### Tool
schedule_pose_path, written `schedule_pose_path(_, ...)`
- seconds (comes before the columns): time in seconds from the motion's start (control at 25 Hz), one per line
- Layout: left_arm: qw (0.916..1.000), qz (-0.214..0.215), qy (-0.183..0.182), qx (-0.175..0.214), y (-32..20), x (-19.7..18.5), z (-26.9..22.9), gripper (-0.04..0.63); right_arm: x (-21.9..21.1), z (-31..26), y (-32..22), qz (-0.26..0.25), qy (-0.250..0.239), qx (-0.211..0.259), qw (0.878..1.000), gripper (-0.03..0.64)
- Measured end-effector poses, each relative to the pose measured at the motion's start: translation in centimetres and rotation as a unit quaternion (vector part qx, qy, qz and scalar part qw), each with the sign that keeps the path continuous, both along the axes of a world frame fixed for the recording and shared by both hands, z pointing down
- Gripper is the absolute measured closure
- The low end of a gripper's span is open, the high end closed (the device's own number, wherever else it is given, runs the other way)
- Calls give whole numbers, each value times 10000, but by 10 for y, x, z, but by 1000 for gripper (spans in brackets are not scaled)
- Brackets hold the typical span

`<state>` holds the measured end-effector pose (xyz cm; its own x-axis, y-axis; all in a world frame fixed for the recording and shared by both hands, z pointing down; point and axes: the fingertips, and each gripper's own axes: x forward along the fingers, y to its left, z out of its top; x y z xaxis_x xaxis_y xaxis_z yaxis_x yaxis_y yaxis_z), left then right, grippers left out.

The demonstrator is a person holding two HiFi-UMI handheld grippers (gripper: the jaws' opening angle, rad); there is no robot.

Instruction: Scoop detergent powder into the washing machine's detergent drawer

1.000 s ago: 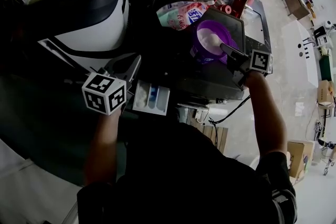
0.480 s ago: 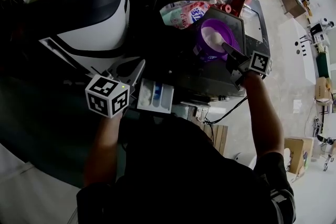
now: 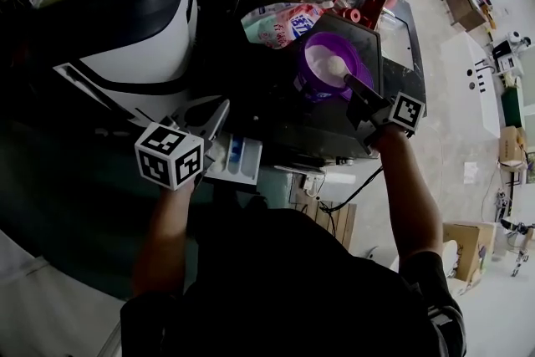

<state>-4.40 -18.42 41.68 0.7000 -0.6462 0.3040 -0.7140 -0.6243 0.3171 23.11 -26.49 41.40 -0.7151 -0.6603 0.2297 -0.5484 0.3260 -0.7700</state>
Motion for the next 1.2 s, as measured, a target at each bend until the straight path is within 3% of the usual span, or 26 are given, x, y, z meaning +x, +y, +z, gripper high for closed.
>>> schedule_pose_path(0.44,9997,-27,-169,-180,21,36,2,586,23,8,11,29,73,112,9999,595)
schedule_pose_path(0.72,9992,-154,-313,-193,30,39,-1,586,21,9,12,-43,33,166,9998,595)
schedule_pose_path(0.92,9992,-192,-291,-208,32,38,-3,586,22,9,14,30,376,165,9992,595)
schedule_pose_path(1.2,9994,-182,-231,-195,30,34,-5,586,20,-2,10,72,144,325,9993,595)
